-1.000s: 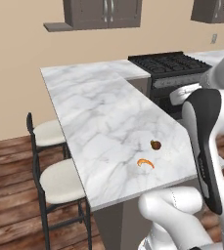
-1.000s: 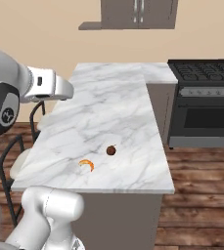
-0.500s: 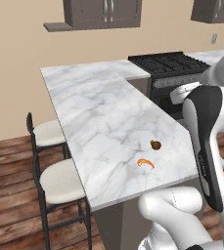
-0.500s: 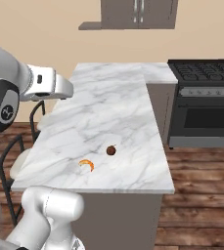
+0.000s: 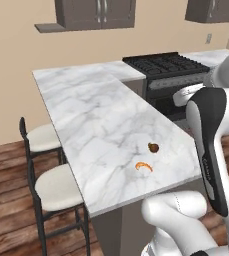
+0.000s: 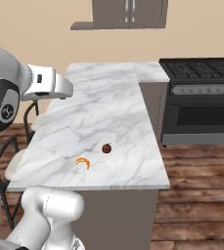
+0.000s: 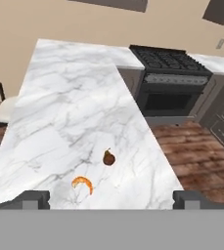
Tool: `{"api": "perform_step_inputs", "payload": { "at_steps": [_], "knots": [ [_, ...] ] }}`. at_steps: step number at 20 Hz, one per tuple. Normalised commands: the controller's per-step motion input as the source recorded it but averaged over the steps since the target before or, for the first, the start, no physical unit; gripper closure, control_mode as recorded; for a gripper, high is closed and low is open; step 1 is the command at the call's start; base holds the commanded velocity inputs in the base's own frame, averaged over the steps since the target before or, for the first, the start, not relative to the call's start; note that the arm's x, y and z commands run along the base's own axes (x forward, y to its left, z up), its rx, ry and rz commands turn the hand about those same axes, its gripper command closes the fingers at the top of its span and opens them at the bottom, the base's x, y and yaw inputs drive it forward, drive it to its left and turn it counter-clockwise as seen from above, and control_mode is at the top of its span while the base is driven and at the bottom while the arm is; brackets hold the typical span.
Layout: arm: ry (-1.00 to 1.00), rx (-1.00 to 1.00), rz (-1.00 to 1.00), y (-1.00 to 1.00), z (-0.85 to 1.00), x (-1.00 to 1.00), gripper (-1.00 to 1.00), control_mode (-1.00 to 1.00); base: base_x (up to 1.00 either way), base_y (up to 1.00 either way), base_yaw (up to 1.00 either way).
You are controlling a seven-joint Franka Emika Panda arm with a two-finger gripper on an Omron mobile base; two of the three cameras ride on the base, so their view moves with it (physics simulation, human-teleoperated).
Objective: Open the fridge, remove the pear, bell pepper, and shrimp, and place them on any counter.
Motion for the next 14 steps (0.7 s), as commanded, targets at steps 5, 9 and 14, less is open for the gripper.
{"api": "perform_step_inputs", "payload": {
  "at_steps": [5,9,14],
  "knots": [
    [0.0,0.0,0.0,0.0,0.0,0.0,-1.0,1.0,-0.5,-0.48,-0.55],
    [0.0,0.0,0.0,0.0,0.0,0.0,-1.0,1.0,-0.47,-0.6,-0.62],
    [0.0,0.0,0.0,0.0,0.0,0.0,-1.0,1.0,-0.08,-0.68,-0.74]
  ]
}}
